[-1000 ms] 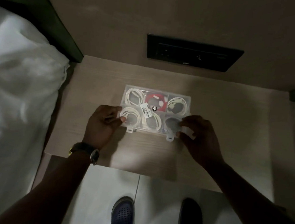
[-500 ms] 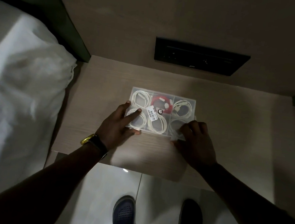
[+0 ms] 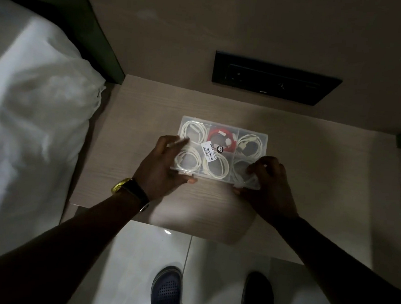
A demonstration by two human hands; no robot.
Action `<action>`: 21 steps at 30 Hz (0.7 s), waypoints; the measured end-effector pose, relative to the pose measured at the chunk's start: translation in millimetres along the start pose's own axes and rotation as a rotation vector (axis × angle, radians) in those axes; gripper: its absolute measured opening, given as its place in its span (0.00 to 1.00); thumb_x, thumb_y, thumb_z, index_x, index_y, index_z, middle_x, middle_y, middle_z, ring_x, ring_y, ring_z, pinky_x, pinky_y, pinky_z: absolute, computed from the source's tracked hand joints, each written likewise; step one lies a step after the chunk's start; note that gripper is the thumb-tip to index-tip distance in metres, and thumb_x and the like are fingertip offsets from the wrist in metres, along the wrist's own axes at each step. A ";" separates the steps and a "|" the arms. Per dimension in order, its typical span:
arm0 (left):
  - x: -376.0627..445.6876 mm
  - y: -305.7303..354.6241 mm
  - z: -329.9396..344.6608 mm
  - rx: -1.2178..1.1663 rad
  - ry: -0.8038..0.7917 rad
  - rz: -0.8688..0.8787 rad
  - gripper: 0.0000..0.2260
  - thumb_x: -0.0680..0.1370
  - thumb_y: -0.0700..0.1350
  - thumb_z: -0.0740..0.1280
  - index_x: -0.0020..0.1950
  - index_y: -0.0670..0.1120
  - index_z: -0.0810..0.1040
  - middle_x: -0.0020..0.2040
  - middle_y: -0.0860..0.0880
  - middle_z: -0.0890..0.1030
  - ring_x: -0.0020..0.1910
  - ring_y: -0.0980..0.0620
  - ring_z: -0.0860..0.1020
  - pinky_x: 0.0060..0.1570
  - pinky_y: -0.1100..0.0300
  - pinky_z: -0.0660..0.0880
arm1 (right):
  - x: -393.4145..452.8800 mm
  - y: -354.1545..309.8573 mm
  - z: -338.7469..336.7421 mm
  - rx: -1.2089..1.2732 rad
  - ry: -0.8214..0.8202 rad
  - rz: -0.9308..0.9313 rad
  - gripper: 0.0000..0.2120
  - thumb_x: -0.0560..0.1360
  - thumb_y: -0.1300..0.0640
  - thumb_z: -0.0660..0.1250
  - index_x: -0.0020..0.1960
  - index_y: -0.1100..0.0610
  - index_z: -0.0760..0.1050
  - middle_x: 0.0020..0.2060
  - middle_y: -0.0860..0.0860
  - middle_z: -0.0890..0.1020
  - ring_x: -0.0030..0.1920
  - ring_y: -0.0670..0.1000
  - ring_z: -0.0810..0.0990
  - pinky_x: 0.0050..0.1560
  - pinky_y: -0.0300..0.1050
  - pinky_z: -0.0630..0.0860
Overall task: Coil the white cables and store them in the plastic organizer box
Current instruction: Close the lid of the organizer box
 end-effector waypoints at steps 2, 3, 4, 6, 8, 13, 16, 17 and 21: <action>-6.2 3.0 -2.0 -0.210 0.066 -0.164 0.41 0.64 0.58 0.78 0.72 0.52 0.67 0.67 0.50 0.66 0.58 0.58 0.74 0.61 0.67 0.72 | -3.1 -1.1 -0.9 0.271 0.070 0.213 0.31 0.61 0.51 0.82 0.59 0.50 0.72 0.60 0.46 0.67 0.53 0.48 0.76 0.48 0.41 0.78; -9.3 2.2 -1.5 -0.290 0.102 -0.277 0.34 0.67 0.55 0.77 0.70 0.50 0.70 0.65 0.48 0.70 0.54 0.57 0.76 0.61 0.63 0.74 | -5.5 -3.2 -0.4 0.385 0.118 0.339 0.31 0.64 0.51 0.81 0.62 0.49 0.72 0.60 0.45 0.67 0.51 0.45 0.77 0.48 0.39 0.79; -11.5 3.2 -1.0 -0.377 0.134 -0.404 0.25 0.71 0.52 0.74 0.66 0.47 0.75 0.62 0.45 0.76 0.51 0.55 0.77 0.60 0.55 0.75 | -7.6 -5.2 0.3 0.491 0.154 0.468 0.27 0.68 0.53 0.78 0.64 0.49 0.72 0.58 0.46 0.70 0.50 0.45 0.78 0.48 0.40 0.80; -10.3 9.2 -0.1 -0.543 0.169 -0.622 0.11 0.78 0.42 0.68 0.59 0.44 0.81 0.55 0.42 0.83 0.46 0.48 0.80 0.53 0.50 0.79 | -6.0 -8.5 -0.4 0.742 0.191 0.681 0.16 0.76 0.61 0.70 0.62 0.51 0.75 0.51 0.51 0.77 0.49 0.54 0.81 0.48 0.51 0.81; -0.2 13.7 2.4 -0.696 0.234 -0.750 0.10 0.78 0.36 0.65 0.56 0.41 0.83 0.49 0.41 0.85 0.38 0.52 0.82 0.38 0.61 0.79 | 4.0 -9.3 -6.1 0.948 0.233 0.802 0.15 0.77 0.69 0.65 0.59 0.55 0.78 0.46 0.56 0.79 0.46 0.57 0.80 0.43 0.52 0.79; 53.8 22.0 1.7 -0.836 0.298 -0.841 0.09 0.76 0.35 0.68 0.55 0.36 0.82 0.41 0.44 0.83 0.27 0.58 0.78 0.26 0.67 0.75 | 49.2 -3.4 -22.3 1.094 0.271 0.907 0.16 0.77 0.71 0.63 0.61 0.59 0.79 0.43 0.55 0.81 0.41 0.55 0.81 0.38 0.48 0.80; 90.1 13.6 6.9 -0.734 0.286 -0.809 0.09 0.75 0.34 0.67 0.53 0.37 0.83 0.47 0.43 0.84 0.28 0.59 0.80 0.28 0.65 0.77 | 78.3 7.1 -22.2 1.143 0.305 0.937 0.17 0.76 0.71 0.62 0.60 0.59 0.80 0.49 0.58 0.82 0.42 0.57 0.82 0.35 0.45 0.79; 99.6 11.1 8.2 -0.680 0.284 -0.807 0.09 0.75 0.35 0.67 0.52 0.38 0.84 0.50 0.42 0.84 0.35 0.54 0.83 0.34 0.61 0.80 | 84.7 9.9 -21.5 1.135 0.319 0.947 0.17 0.76 0.71 0.63 0.59 0.58 0.81 0.48 0.58 0.83 0.40 0.57 0.82 0.33 0.44 0.79; 111.5 3.8 11.2 -0.489 0.259 -0.794 0.11 0.76 0.40 0.64 0.52 0.43 0.85 0.56 0.43 0.84 0.55 0.42 0.81 0.58 0.49 0.78 | 90.2 16.9 -18.6 1.101 0.337 0.956 0.14 0.75 0.68 0.66 0.55 0.55 0.82 0.43 0.54 0.84 0.36 0.56 0.83 0.29 0.42 0.80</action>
Point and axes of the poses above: each hand's wrist, its own x-axis towards the middle knuckle, its own z-axis out of the palm, y = z × x, the point moved 1 cm from there along x, towards the middle knuckle
